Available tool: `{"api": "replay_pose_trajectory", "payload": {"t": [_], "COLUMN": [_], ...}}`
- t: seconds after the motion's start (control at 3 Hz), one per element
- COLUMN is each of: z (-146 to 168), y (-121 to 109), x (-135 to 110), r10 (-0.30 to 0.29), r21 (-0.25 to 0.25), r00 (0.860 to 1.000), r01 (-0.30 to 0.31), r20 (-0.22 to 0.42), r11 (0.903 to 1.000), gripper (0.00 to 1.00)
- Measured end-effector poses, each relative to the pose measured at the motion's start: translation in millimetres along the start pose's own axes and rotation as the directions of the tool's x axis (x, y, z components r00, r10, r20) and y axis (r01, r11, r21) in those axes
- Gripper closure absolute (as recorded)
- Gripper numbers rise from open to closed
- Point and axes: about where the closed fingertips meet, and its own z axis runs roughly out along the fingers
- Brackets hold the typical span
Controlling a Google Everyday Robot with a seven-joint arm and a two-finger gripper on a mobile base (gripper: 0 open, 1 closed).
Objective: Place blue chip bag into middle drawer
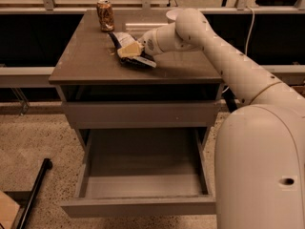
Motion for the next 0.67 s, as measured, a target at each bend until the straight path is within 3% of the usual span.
{"api": "replay_pose_trajectory", "payload": {"t": [0.67], "z": [0.0], "y": [0.0], "x": [0.0], "r10": [0.0], "r21": [0.0], "r00": [1.0], "r01": [0.0], "r20": [0.0], "r11": [1.0], "gripper": [0.26]}}
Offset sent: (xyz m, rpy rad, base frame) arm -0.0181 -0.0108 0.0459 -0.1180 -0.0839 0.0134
